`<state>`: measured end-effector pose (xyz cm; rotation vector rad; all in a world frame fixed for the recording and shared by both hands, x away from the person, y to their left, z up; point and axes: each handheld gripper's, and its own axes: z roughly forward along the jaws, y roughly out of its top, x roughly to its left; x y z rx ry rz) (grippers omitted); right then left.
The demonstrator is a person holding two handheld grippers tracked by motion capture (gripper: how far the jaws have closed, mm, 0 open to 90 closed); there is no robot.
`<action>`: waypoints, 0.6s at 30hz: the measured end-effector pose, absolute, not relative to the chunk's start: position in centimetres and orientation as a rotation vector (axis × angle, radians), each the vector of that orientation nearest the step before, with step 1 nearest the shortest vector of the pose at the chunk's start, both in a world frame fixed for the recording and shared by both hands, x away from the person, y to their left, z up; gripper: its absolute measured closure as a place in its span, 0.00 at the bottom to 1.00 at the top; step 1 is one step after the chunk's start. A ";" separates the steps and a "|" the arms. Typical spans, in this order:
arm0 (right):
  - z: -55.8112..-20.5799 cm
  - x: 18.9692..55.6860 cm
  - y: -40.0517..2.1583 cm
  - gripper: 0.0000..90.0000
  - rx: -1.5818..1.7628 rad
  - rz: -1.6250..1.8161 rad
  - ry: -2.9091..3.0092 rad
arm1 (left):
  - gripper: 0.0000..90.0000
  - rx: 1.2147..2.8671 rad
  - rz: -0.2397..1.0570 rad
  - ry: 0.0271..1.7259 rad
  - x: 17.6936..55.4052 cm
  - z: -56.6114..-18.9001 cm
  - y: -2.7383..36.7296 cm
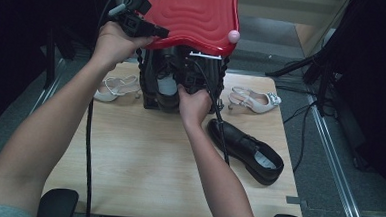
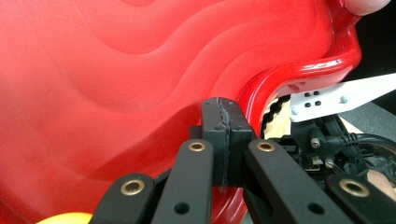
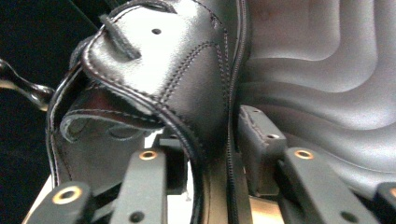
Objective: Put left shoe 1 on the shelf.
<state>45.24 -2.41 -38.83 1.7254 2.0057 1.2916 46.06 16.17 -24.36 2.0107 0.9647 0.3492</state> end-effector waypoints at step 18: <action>-38.8 44.7 -2.6 0.63 1.689 1.211 2.098 | 1.00 2.007 0.351 0.969 46.0 -24.4 16.1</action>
